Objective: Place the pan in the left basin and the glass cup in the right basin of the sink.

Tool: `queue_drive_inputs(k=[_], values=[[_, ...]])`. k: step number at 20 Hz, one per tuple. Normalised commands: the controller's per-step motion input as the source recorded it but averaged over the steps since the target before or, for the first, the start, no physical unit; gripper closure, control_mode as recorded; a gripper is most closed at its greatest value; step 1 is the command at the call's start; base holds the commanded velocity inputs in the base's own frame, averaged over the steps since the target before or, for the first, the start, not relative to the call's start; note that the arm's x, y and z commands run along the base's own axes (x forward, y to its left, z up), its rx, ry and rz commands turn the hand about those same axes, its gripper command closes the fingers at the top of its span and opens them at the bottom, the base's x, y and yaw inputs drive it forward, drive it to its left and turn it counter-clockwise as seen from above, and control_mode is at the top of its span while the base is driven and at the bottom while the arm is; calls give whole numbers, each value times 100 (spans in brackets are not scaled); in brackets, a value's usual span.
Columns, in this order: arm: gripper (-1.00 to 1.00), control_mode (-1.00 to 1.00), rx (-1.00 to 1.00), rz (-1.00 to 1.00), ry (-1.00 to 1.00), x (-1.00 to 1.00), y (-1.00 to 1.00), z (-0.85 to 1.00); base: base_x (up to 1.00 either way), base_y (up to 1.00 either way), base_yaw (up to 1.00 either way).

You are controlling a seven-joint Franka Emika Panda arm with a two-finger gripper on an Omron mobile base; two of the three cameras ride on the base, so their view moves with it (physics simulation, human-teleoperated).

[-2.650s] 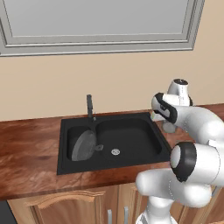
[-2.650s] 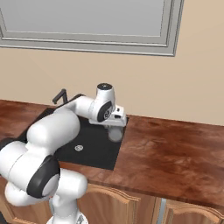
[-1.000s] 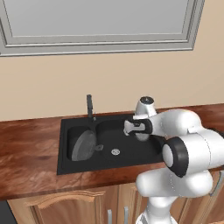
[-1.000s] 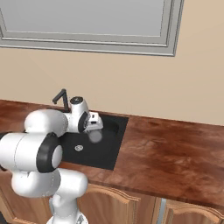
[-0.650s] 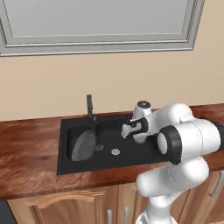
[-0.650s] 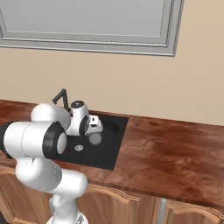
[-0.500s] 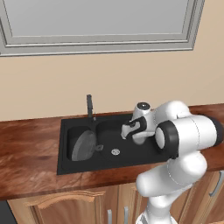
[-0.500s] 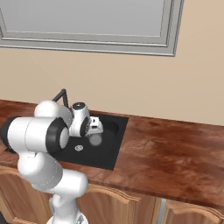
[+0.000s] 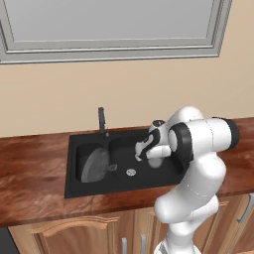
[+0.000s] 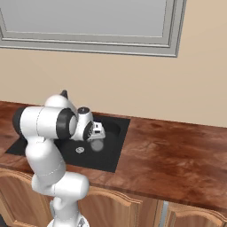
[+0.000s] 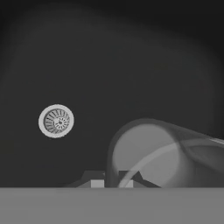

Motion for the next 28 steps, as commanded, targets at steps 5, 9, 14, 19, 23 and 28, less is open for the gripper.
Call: queue_drive_inputs(k=[5,9,14,19,23,28], values=[[100,-100,1,0,0,11,8,-29,0,0,0],[100,-100,0,0,0,12,8,-30,0,0,0],[100,-100,0,0,0,9,6,-31,0,0,0],[100,-100,0,0,0,8,2,-30,0,0,0],[100,-100,0,0,0,6,1,-31,0,0,0],[100,-100,0,0,0,1,0,-29,0,0,0]])
